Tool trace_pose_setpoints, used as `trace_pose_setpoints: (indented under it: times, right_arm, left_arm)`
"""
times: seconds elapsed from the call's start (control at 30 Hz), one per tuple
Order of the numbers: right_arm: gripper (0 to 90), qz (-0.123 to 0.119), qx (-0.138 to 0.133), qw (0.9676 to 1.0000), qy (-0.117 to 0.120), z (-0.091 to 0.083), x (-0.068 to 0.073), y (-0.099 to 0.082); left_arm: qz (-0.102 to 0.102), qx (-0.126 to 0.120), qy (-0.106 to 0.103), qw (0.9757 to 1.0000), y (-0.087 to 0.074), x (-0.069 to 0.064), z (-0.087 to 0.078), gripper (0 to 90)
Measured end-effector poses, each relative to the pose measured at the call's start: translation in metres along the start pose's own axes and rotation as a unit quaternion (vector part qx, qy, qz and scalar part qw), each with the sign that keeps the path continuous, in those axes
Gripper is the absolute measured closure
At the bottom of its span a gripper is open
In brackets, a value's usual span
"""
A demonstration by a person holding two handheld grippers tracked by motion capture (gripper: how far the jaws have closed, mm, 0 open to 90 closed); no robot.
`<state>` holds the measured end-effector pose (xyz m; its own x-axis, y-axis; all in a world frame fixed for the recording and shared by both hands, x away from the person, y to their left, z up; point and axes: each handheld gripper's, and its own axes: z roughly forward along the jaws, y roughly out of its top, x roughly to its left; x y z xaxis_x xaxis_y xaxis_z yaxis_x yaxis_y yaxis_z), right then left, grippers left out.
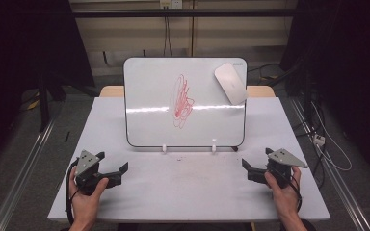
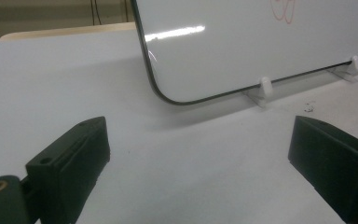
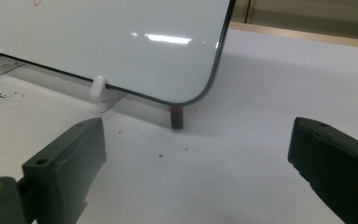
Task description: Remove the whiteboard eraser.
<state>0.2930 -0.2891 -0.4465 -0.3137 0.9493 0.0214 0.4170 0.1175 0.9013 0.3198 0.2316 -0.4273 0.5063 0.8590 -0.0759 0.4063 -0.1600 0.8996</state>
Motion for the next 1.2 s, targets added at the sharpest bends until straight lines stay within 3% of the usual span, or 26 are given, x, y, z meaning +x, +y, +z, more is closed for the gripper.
trace_pose_setpoints:
  times: [0.33, 0.57, 0.7, 0.87, 1.2]
  right_arm:
    - [4.5, 0.005, -0.004, 1.0, 0.0, 0.001, -0.002, 0.0]
    - [4.8, 0.001, -0.025, 0.9997, -0.001, 0.003, -0.005, 0.004]
    - [5.0, 0.006, -0.016, 0.9998, -0.011, 0.007, -0.006, 0.007]
    - [5.2, -0.004, -0.007, 0.9999, -0.012, 0.011, -0.004, 0.012]
    - [5.3, -0.02, -0.021, 0.9995, -0.01, 0.022, -0.001, 0.041]
  left_arm:
    - [0.001, 0.006, -0.002, 1.0, 0.001, 0.0, 0.003, 5.3]
    - [0.006, 0.01, -0.004, 0.9999, 0.0, 0.002, 0.006, 5.3]
    - [0.002, 0.012, -0.005, 0.9999, 0.0, 0.003, 0.007, 5.3]
    - [0.003, 0.009, -0.006, 0.9999, 0.0, 0.004, 0.006, 5.3]
    - [0.003, 0.005, -0.004, 1.0, 0.004, 0.002, 0.005, 5.3]
